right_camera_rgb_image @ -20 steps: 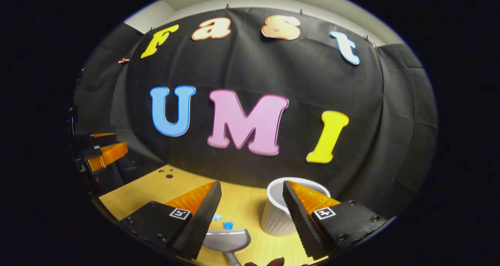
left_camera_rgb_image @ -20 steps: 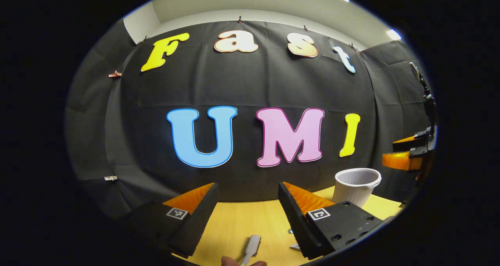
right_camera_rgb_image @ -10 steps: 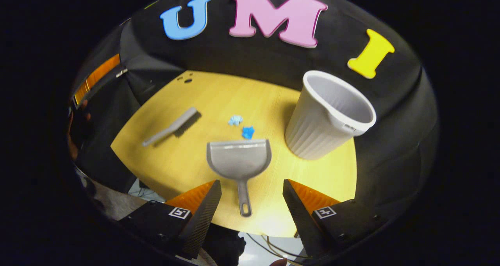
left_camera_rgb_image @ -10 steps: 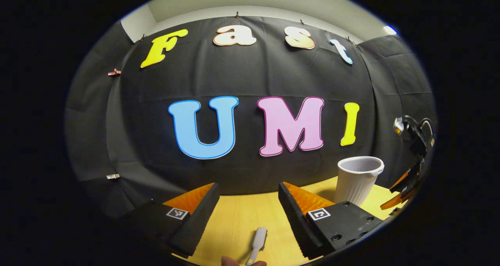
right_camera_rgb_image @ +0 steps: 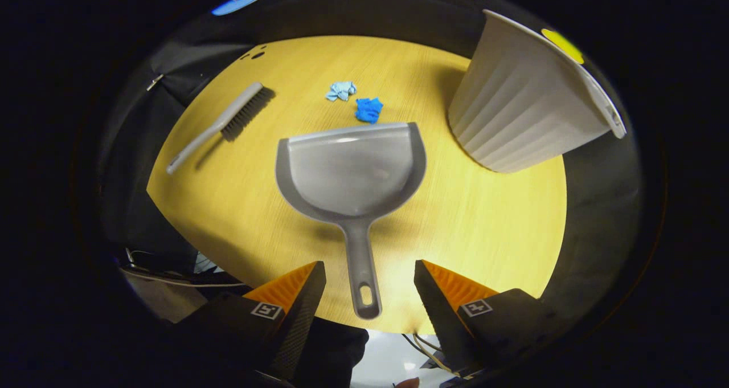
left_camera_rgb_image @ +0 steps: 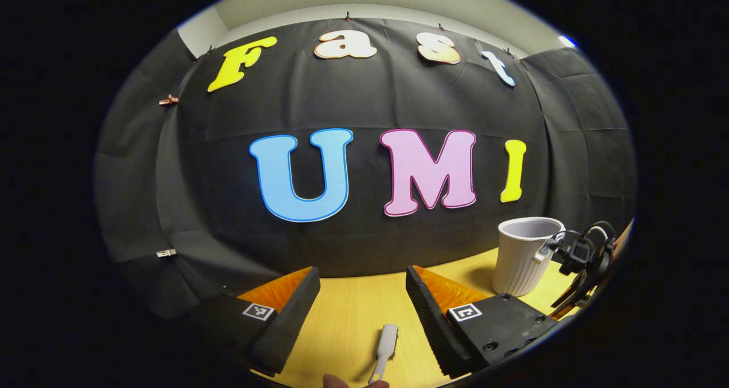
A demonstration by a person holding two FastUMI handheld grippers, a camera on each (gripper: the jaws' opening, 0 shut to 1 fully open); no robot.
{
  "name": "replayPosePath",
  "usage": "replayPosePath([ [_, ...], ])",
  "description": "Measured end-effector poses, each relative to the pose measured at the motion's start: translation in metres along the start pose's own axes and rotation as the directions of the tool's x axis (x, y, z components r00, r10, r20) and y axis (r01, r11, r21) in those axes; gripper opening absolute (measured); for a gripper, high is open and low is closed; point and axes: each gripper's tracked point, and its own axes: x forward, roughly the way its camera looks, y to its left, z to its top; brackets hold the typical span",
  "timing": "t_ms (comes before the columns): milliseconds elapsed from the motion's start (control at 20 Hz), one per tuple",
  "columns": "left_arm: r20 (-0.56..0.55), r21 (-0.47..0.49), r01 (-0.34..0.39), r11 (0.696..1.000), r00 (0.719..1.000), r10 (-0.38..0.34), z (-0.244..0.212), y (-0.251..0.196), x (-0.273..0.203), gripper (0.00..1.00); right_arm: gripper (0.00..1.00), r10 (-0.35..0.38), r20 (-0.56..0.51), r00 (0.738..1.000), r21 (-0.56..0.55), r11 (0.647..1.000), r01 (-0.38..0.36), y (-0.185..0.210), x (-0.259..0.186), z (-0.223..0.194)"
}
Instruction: Pick up the small broom and dustpan from the desktop, sweep the trash into the dustpan with the broom, and then empty the trash into the garbage bin.
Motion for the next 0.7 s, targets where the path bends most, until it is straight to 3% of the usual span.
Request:
replayPosePath([
  [300, -0.03, -0.002, -0.032, 0.999, 0.999, 0.032, -0.013, 0.017, 0.002, 0.97, 0.96, -0.032, -0.085, 0.996, -0.058, 0.998, 0.027, 0.001, 0.047, -0.001],
  [550, -0.05, -0.003, -0.045, 0.999, 0.998, 0.044, -0.02, 0.021, 0.004, 0.97, 0.95, -0.037, -0.108, 0.993, -0.043, 0.999, 0.032, 0.006, 0.067, 0.012],
  [700, -0.057, -0.007, -0.047, 0.999, 0.997, 0.047, -0.024, 0.024, 0.007, 0.97, 0.87, -0.04, -0.121, 0.992, -0.047, 0.998, 0.035, 0.008, 0.075, 0.015],
])
